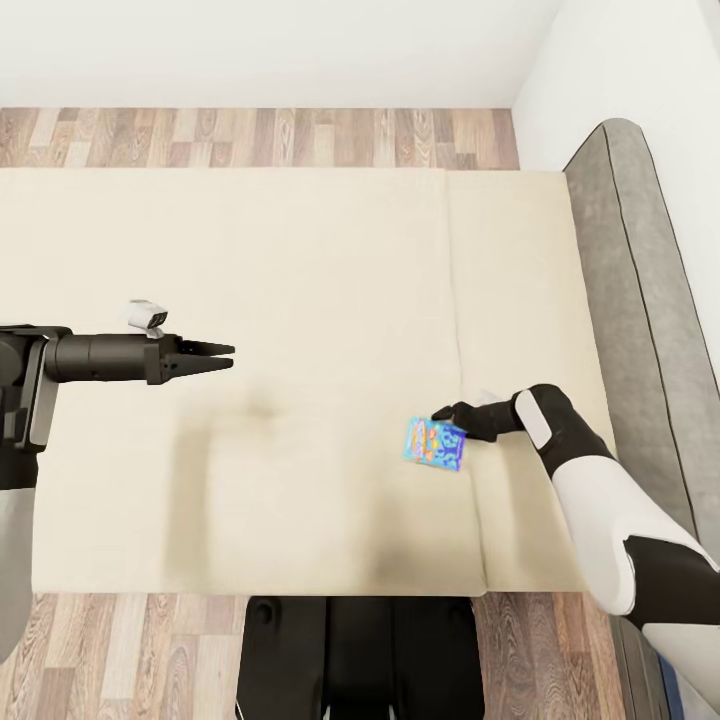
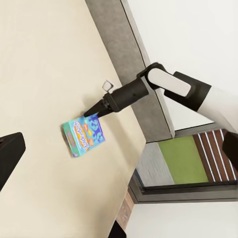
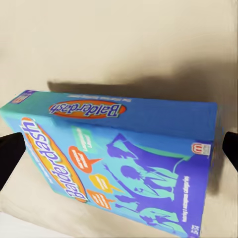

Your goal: Put all the toys in the child's room - the three board games (two on the bed and one on the table), the two jigsaw puzzles on the table, and the tennis ball on the table - inside the toy box on the table in the child's room.

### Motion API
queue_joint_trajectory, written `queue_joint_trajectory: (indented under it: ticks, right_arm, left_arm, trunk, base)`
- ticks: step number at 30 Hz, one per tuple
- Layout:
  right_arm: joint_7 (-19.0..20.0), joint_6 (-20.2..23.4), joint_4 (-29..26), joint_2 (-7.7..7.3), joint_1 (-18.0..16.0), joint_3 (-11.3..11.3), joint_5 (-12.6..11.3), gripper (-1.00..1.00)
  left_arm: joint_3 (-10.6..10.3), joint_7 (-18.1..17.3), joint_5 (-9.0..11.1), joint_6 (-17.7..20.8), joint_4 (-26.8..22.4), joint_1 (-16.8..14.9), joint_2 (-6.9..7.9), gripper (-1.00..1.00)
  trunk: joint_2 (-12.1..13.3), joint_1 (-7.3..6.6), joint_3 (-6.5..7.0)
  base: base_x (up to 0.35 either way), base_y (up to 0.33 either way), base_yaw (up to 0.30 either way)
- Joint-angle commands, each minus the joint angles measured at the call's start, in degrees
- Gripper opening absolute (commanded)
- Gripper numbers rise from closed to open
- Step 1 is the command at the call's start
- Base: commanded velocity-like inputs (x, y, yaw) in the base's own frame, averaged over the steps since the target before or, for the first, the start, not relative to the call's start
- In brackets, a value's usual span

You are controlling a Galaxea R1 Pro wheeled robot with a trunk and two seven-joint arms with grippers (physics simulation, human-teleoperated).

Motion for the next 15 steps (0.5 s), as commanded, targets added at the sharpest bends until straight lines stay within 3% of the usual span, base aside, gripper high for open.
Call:
queue_joint_trajectory:
  ticks: [1,15]
  right_arm:
    - [0.37,0.23,-0.02,0.14,-0.18,-0.21,0.36,1.0]
    - [0.44,0.21,-0.02,1.08,-1.16,-0.21,0.36,1.0]
  left_arm:
    - [-0.02,-0.21,-0.02,0.61,0.0,-0.02,0.03,1.0]
    - [-0.02,-0.21,-0.02,0.61,0.0,-0.02,0.05,1.0]
  trunk:
    - [-0.09,0.03,-0.06]
    - [-0.09,0.03,-0.06]
  base:
    - [0.0,0.0,0.0]
    - [0.0,0.0,0.0]
